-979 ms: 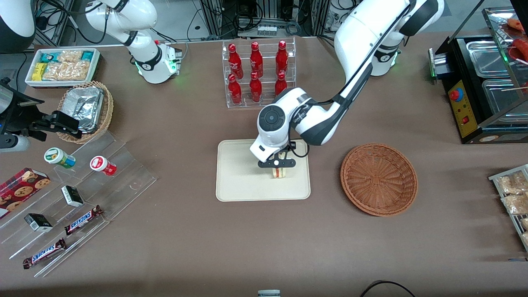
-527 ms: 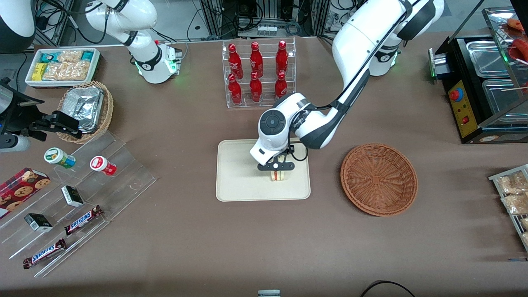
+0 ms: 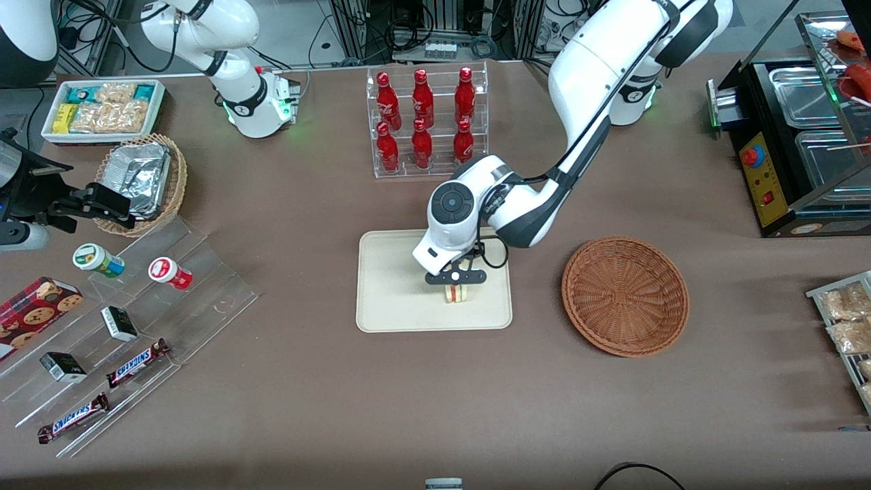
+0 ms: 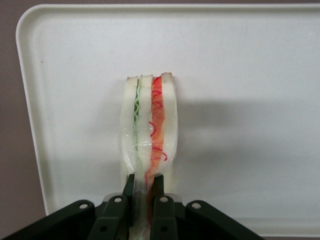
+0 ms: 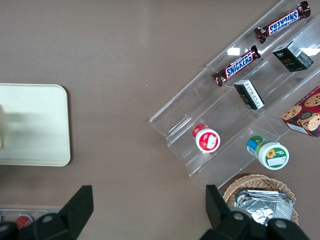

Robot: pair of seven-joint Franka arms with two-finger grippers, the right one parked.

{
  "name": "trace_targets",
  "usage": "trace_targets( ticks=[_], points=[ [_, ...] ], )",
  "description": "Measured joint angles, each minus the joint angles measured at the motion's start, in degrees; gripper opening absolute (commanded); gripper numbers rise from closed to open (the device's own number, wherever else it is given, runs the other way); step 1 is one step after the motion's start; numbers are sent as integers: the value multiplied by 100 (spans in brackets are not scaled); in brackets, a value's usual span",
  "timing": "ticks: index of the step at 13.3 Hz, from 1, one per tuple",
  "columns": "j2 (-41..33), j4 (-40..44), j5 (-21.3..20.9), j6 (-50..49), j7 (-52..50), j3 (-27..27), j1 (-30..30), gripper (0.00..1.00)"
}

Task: Place sandwich from basket to tray

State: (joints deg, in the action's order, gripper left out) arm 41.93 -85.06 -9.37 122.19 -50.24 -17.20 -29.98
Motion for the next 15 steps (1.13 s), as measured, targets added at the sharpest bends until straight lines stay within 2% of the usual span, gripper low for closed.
trace_targets(
  ticks=[1, 2, 3, 7, 10, 15],
  points=[
    [31, 1, 3, 76, -17, 4, 9, 46],
    [63, 2, 4, 110, -28, 5, 15, 86],
    [79, 8, 4, 133, -29, 7, 19, 99],
    [80, 37, 4, 94, -33, 11, 22, 99],
    [-51, 238, 5, -283, -53, 20, 101, 99],
    [-1236, 365, 61, -1921, -210, 32, 436, 99]
  ],
)
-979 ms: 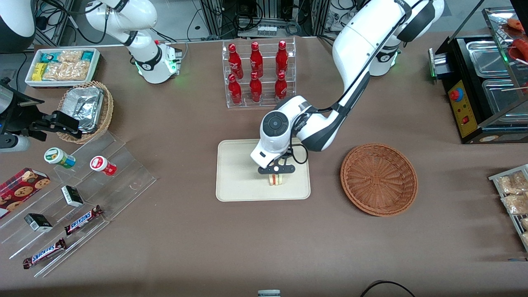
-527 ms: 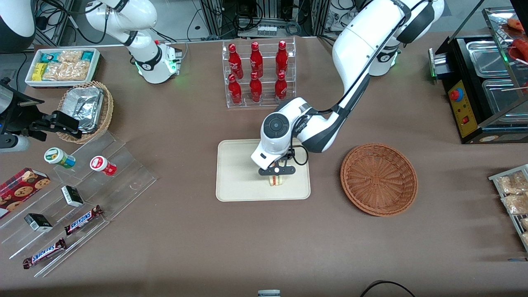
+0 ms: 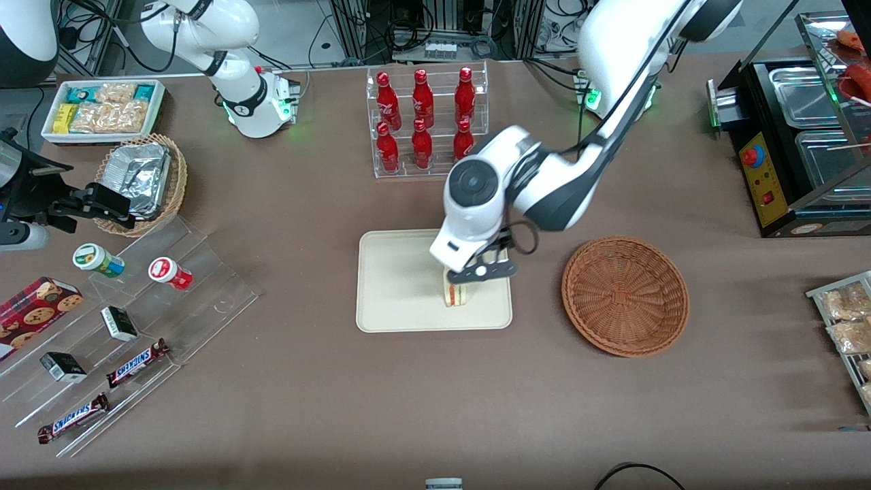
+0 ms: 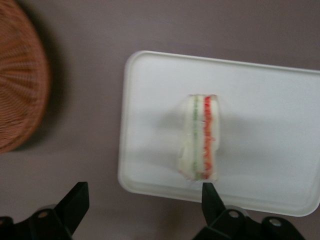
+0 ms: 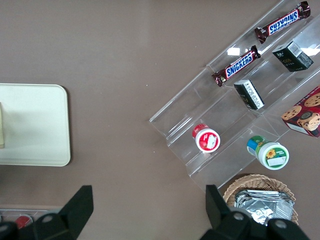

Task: Place sandwich from basket to tray

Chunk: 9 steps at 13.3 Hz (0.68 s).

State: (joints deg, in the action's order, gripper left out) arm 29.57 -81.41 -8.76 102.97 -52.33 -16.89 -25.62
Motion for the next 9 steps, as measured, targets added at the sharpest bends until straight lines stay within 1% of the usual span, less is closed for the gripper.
trace_targets(
  ticks=[2, 4, 6, 9],
  points=[
    [-554, -87, 122, -426, 5, 7, 376, 99],
    [-1096, -306, 243, -588, 40, 14, 731, 99],
    [-1578, -621, 257, -786, 110, 21, 922, 99],
    [-2126, -946, 259, -1102, 630, 30, 1299, 99]
  ],
)
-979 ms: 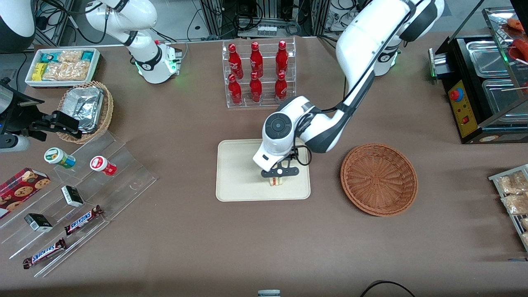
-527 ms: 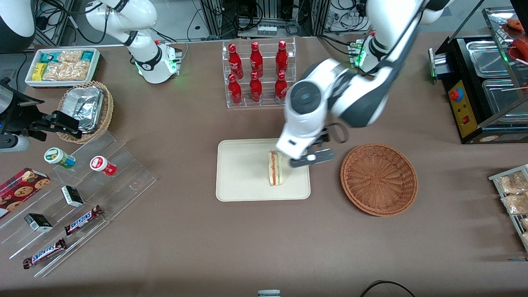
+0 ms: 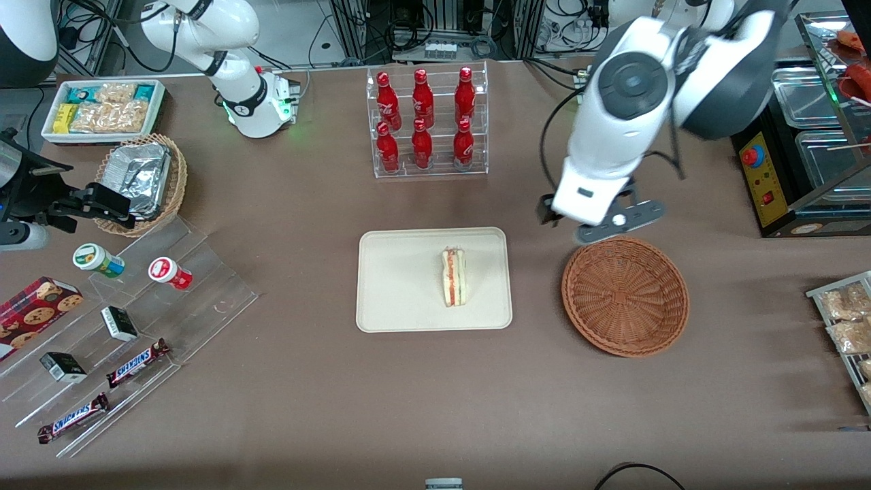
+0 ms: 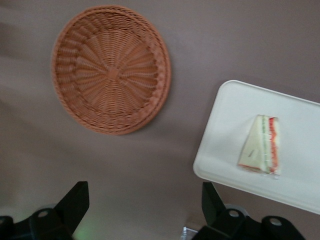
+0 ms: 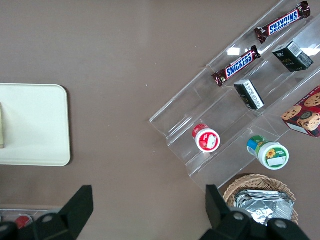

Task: Place sandwich from basket to tray

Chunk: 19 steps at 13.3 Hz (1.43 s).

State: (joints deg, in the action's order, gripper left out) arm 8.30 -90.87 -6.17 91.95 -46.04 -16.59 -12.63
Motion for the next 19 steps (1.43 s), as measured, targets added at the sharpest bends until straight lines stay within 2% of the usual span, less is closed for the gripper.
trace_targets(
  ticks=[4, 7, 12, 16, 18, 19],
  points=[
    [-507, -53, 340, -442, 1199, 28, 820, 99],
    [-875, -53, 391, -939, 2116, 82, 1373, 99],
    [-1249, -65, 719, -1361, 4036, 250, 2633, 99],
    [-1262, -67, 753, -1362, 4337, 240, 2856, 99],
    [-1263, -67, 758, -1372, 4357, 244, 2819, 99],
    [-1267, -60, 758, -1372, 4395, 417, 2627, 99]
  ],
)
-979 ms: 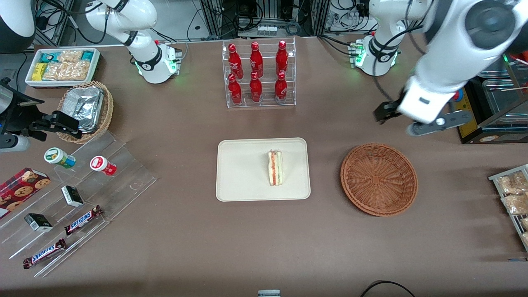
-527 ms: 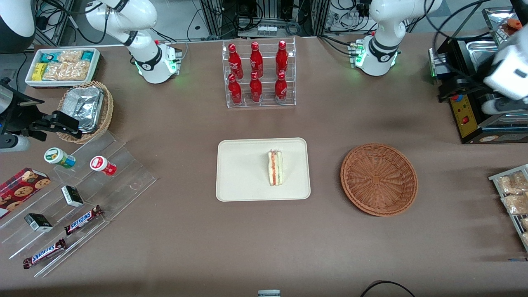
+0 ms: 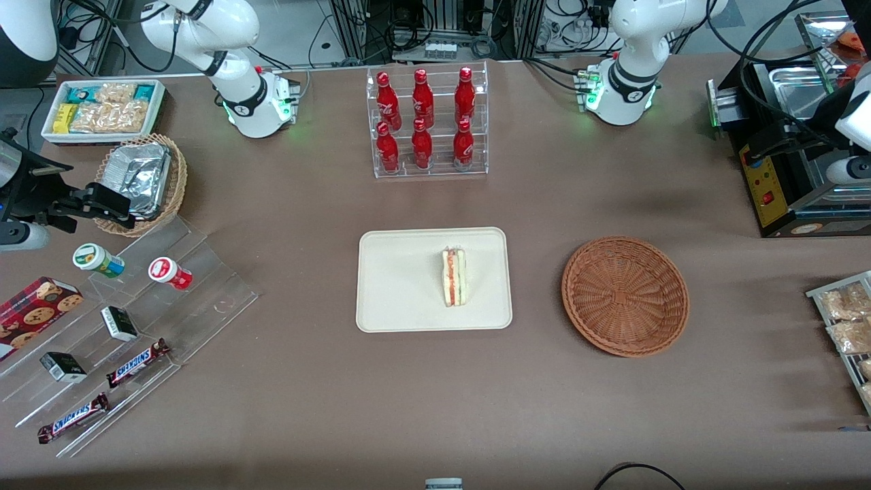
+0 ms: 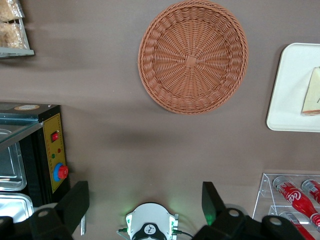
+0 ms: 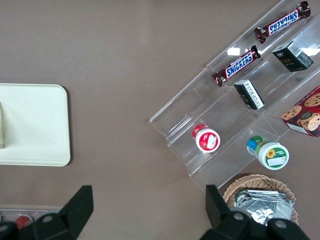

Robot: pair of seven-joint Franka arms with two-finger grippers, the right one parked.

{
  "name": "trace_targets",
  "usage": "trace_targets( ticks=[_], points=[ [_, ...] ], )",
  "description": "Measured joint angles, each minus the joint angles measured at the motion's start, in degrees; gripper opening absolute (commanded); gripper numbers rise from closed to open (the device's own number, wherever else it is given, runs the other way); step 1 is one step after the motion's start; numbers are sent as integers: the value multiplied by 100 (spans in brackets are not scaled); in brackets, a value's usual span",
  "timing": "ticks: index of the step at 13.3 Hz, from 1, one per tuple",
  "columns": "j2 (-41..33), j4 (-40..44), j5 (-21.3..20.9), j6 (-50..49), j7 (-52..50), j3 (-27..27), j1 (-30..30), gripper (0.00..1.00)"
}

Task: Place sandwich from basket to tray

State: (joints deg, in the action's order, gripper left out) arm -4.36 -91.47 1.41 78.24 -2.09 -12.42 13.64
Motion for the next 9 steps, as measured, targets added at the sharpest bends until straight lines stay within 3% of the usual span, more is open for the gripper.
trace_targets(
  ticks=[3, 9],
  points=[
    [-1, 123, 7, 0, 410, 1198, -1090, 99],
    [45, 161, -1, 3, 564, 1357, -1296, 99]
  ],
)
